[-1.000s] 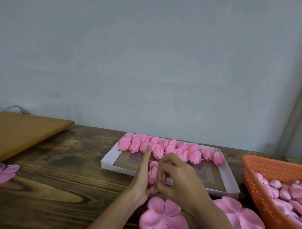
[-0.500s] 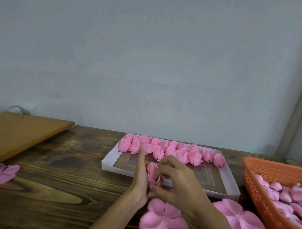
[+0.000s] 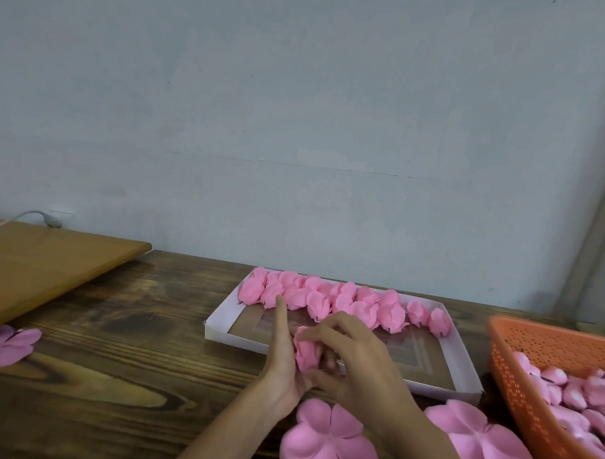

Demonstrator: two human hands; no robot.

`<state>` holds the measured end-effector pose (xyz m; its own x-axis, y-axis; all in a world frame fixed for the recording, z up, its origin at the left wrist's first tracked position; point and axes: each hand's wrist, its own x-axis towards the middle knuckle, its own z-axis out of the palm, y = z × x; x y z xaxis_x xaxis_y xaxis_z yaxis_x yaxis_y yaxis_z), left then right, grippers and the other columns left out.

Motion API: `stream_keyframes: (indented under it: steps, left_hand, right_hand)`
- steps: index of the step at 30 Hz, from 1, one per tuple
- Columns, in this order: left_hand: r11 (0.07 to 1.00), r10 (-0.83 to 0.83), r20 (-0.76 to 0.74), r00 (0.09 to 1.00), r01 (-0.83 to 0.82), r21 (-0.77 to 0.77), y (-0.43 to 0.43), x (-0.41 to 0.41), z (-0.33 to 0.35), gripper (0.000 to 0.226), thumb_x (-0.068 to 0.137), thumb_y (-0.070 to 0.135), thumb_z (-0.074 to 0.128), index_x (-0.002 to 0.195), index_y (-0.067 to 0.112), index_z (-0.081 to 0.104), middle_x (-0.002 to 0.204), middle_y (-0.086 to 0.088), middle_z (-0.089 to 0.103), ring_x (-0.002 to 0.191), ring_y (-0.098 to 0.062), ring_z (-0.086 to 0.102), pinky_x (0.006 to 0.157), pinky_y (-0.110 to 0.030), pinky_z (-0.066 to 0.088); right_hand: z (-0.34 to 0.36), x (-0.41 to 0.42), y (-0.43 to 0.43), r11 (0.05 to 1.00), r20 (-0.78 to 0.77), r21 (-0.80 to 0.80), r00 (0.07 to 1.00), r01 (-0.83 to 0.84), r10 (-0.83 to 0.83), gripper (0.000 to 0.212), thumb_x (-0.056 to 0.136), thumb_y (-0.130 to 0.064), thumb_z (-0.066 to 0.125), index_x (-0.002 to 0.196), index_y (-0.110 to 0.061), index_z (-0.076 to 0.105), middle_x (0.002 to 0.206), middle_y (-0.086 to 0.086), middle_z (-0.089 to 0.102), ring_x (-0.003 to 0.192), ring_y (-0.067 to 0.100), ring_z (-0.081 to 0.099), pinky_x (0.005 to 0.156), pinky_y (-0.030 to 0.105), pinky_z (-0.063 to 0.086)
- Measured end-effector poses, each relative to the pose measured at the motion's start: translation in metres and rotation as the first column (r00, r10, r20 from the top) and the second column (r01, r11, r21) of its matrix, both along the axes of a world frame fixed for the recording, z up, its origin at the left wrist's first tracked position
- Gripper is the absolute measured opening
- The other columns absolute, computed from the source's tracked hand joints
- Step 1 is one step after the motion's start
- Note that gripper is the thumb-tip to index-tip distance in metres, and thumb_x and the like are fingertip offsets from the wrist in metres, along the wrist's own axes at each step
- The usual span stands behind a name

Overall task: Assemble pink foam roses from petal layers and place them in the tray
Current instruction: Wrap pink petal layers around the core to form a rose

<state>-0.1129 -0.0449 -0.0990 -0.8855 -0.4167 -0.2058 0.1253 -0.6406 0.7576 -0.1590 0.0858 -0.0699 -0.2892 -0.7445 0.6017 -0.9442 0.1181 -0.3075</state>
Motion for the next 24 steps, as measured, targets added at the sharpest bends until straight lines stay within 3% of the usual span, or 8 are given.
stream_keyframes:
  steps: [5,10,13,16,18,20,22,24]
  left_hand:
    - [0.999,-0.049,-0.017,0.999,0.049,0.022,0.007,0.001,0.005,0.088,0.074,0.091,0.055,0.053,0.006,0.060,0.058,-0.014,0.053,0.052,-0.027,0.059,0.052,-0.031,0.052]
    - [0.989,-0.137,-0.088,0.987,0.141,0.047,0.006,0.002,0.006,0.082,0.072,0.083,0.064,0.077,0.003,0.078,0.080,-0.017,0.064,0.073,-0.028,0.066,0.069,-0.036,0.056]
    - [0.961,-0.269,-0.168,0.948,0.276,0.019,0.001,0.007,0.009,0.082,0.074,0.077,0.072,0.090,-0.003,0.078,0.085,-0.020,0.066,0.079,-0.029,0.068,0.074,-0.037,0.058]
    - [0.898,-0.434,-0.253,0.865,0.437,-0.044,-0.004,0.015,0.015,0.074,0.075,0.055,0.089,0.115,-0.004,0.070,0.105,-0.022,0.064,0.095,-0.030,0.065,0.083,-0.043,0.057]
    - [0.843,-0.538,-0.279,0.796,0.510,-0.171,-0.006,0.022,0.019,0.060,0.081,0.038,0.087,0.121,-0.002,0.065,0.112,-0.019,0.064,0.098,-0.027,0.065,0.088,-0.044,0.057]
    - [0.794,-0.602,-0.267,0.752,0.531,-0.296,-0.011,0.025,0.015,0.059,0.081,0.015,0.085,0.127,0.000,0.051,0.112,-0.018,0.062,0.100,-0.029,0.064,0.093,-0.047,0.055]
    - [0.775,-0.611,-0.216,0.762,0.519,-0.361,-0.018,0.027,0.009,0.075,0.076,-0.008,0.076,0.138,0.003,0.035,0.112,-0.023,0.061,0.104,-0.038,0.065,0.094,-0.049,0.054]
    - [0.756,-0.581,-0.153,0.800,0.460,-0.466,-0.021,0.028,0.003,0.076,0.072,-0.015,0.072,0.135,0.003,0.035,0.109,-0.026,0.063,0.103,-0.040,0.067,0.092,-0.045,0.055]
  right_hand:
    - [0.001,-0.002,0.001,0.999,0.020,-0.019,0.999,0.049,-0.049,0.065,0.069,-0.030,0.080,0.130,-0.041,0.060,0.107,-0.020,0.053,0.100,0.004,0.049,0.081,0.025,0.047]
    - [0.004,-0.008,0.004,0.998,-0.070,-0.025,0.996,0.060,-0.062,0.048,0.067,-0.032,0.088,0.113,-0.034,0.073,0.109,-0.020,0.064,0.103,0.008,0.049,0.083,0.026,0.046]
    - [0.005,-0.012,0.008,0.996,0.056,-0.049,0.996,0.078,-0.075,0.044,0.066,-0.033,0.087,0.107,-0.039,0.073,0.098,-0.030,0.065,0.106,-0.002,0.048,0.082,0.013,0.041]
    - [0.008,-0.018,0.011,0.993,0.254,-0.103,0.967,0.055,-0.027,0.041,0.063,-0.033,0.091,0.100,-0.040,0.074,0.102,-0.030,0.068,0.108,0.001,0.058,0.084,0.016,0.047]
    - [0.011,-0.021,0.014,0.992,0.357,-0.126,0.933,0.006,0.039,0.042,0.063,-0.030,0.092,0.099,-0.040,0.074,0.102,-0.025,0.073,0.102,0.005,0.067,0.084,0.024,0.054]
    - [0.013,-0.025,0.017,0.990,0.409,-0.143,0.910,-0.010,0.068,0.043,0.063,-0.030,0.093,0.100,-0.040,0.073,0.101,-0.021,0.075,0.099,0.005,0.071,0.084,0.025,0.056]
    - [0.014,-0.028,0.021,0.987,0.440,-0.163,0.894,-0.015,0.086,0.046,0.062,-0.030,0.094,0.101,-0.041,0.072,0.102,-0.019,0.076,0.099,0.003,0.071,0.084,0.015,0.052]
    - [0.015,-0.031,0.023,0.984,0.463,-0.176,0.880,-0.027,0.106,0.048,0.062,-0.029,0.096,0.102,-0.042,0.073,0.102,-0.018,0.076,0.099,0.003,0.072,0.083,0.010,0.050]
